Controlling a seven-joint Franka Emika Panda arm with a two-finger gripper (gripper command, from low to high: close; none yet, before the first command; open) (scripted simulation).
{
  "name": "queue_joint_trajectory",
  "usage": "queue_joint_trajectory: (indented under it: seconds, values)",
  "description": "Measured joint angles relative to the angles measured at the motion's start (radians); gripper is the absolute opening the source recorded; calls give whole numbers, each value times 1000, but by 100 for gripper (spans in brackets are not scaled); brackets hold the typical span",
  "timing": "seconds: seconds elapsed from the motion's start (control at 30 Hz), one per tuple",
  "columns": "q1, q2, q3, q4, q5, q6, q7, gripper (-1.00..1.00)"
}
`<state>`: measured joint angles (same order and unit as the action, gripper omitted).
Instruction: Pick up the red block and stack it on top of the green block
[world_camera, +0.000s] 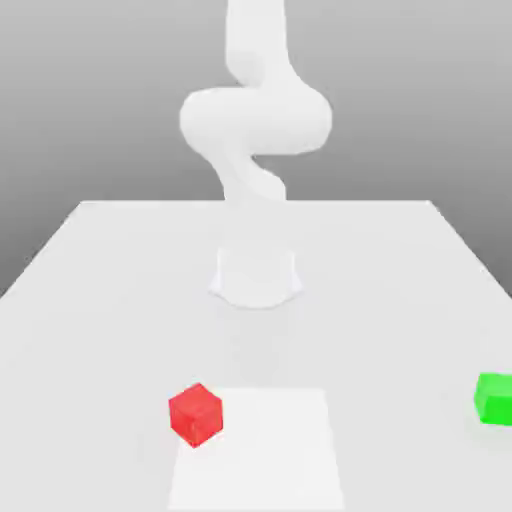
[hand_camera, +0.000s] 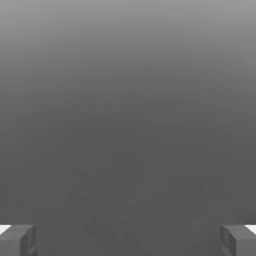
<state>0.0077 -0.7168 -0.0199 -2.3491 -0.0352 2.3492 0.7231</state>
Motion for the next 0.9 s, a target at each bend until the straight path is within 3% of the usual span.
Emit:
queue_joint_trajectory:
  seconds: [0.23, 0.47, 0.67, 0.87, 0.9]
  values:
    - [23, 263, -92, -150, -83, 153, -261, 0]
    - [43, 513, -195, -294, -82, 303, -568, 0]
    - [47, 732, -236, -406, 46, 438, -899, 0]
    - [-41, 952, -110, -385, 207, 616, -1039, 0]
    - [-52, 971, -97, -382, 218, 631, -1047, -100]
